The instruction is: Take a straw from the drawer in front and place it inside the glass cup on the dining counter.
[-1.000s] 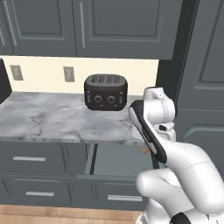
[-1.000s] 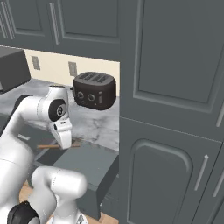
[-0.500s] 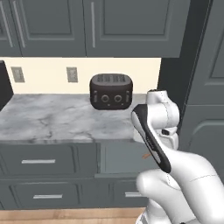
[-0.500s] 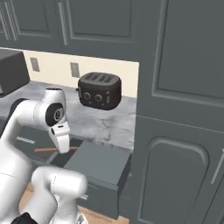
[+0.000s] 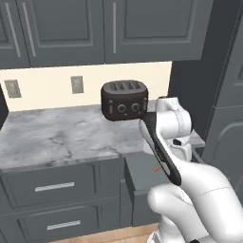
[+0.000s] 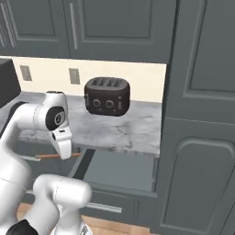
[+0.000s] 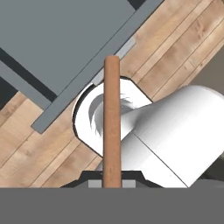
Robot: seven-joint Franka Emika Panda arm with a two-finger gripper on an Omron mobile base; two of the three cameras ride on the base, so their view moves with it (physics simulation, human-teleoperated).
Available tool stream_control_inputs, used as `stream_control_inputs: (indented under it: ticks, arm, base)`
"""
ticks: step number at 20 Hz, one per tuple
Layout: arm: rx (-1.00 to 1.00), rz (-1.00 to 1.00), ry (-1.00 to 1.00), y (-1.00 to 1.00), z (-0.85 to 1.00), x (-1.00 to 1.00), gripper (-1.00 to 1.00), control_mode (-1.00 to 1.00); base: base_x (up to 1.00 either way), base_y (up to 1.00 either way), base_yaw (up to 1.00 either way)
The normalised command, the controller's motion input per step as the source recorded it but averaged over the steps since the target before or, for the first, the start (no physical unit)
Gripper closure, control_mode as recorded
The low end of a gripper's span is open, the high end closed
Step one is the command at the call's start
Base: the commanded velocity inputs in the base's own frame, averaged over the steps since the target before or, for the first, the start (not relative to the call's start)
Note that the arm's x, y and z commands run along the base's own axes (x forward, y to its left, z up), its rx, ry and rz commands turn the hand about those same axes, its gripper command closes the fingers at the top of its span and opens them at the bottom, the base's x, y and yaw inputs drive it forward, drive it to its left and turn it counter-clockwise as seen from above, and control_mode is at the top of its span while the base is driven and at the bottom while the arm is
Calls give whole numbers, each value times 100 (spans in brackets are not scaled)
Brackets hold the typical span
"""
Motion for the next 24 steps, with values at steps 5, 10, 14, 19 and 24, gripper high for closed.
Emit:
stream_control_inputs:
  ticks: [5,10,14,19,24]
  arm:
    - [0,0,0,0,0,0,100,100]
    - [0,0,0,0,0,0,100,100]
    - [0,0,0,0,0,0,100,100]
    - [0,0,0,0,0,0,100,100]
    - [0,0,0,0,0,0,100,100]
  base:
    - [-33,100,-39]
    - [-56,100,-47]
    - [-7,99,-19]
    - [44,95,-4]
    - [-16,84,-35]
